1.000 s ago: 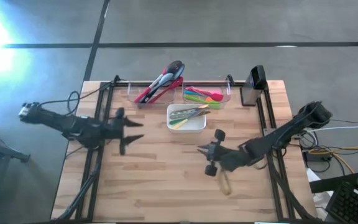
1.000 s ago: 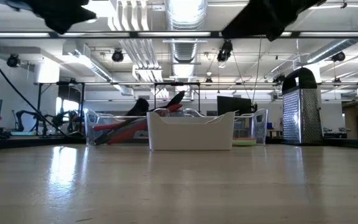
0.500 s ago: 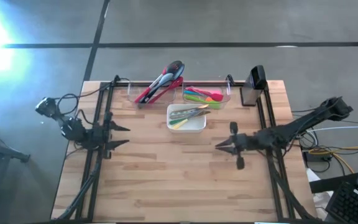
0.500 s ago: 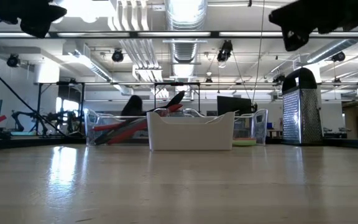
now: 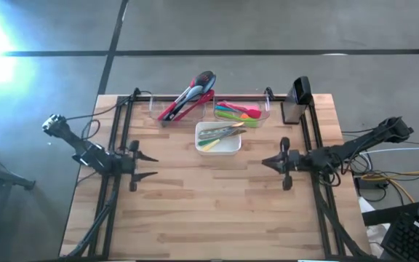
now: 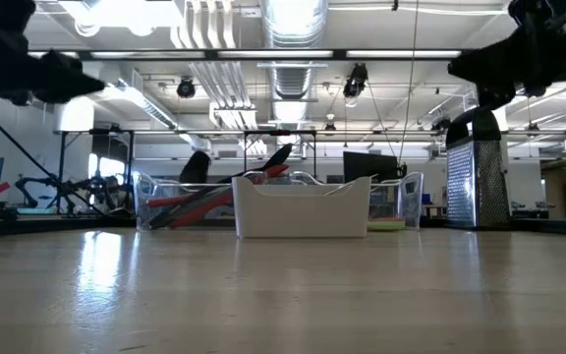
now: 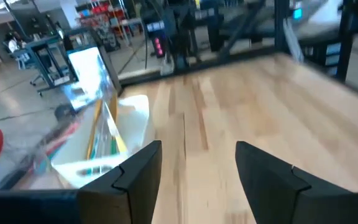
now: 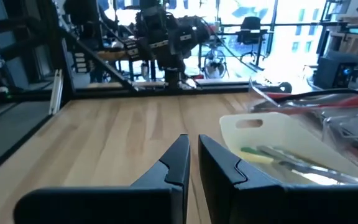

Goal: Pick & Place Kitchen Items
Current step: Return to Home Position

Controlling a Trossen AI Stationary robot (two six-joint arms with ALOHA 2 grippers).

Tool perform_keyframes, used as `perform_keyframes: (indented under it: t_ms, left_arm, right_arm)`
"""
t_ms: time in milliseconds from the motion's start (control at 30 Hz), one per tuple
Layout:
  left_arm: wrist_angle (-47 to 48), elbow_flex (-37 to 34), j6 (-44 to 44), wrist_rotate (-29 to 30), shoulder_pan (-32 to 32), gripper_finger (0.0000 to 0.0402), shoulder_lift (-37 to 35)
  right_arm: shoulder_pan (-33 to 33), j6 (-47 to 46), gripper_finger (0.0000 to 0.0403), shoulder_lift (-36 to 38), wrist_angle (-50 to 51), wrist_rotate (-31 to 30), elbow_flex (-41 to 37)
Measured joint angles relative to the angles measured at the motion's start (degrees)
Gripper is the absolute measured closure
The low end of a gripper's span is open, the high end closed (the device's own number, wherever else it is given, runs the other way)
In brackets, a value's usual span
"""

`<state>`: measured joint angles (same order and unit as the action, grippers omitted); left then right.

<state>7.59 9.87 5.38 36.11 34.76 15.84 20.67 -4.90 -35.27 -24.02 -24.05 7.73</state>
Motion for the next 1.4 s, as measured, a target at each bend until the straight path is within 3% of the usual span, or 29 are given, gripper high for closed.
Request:
perform_keyframes:
  t_ms: [200, 367, 567, 833, 1000, 1200, 1400]
  left_arm:
    - [-0.1, -5.9, 0.1, 0.0, 0.0, 0.0191, 0.0]
    - [-2.2, -6.2, 0.1, -1.1, 0.0, 0.0191, -0.5]
    - [-2.7, -6.5, 0.0, -1.1, 0.0, 0.0191, -1.7]
    - [-5.6, -7.4, 0.0, -1.1, -1.7, 0.0191, -12.8]
    - [-17.0, -9.4, -0.1, -0.3, -4.5, 0.0191, -15.7]
    - [-15.7, -9.4, -0.2, -0.6, -9.0, 0.0191, -15.7]
    - [-14.6, -9.5, -0.2, -0.7, -21.2, 0.0191, -15.7]
  right_arm:
    - [0.1, 0.0, 0.0374, 0.4, 0.2, 0.0, -2.7]
    - [0.1, 0.0, 0.0374, 2.1, 0.0, 0.1, -6.4]
    - [0.0, 0.0, 0.0374, 6.1, 10.1, 0.0, -7.2]
    - [0.0, 0.0, 0.0374, 12.0, 20.2, 0.0, -7.2]
    - [0.0, 0.0, 0.0374, 15.9, 20.4, 0.1, -7.2]
    - [-1.2, 0.0, 0.0374, 22.4, 20.4, 0.1, -7.2]
    - [-3.9, 0.0, 0.0374, 28.1, 20.4, 0.0, -7.2]
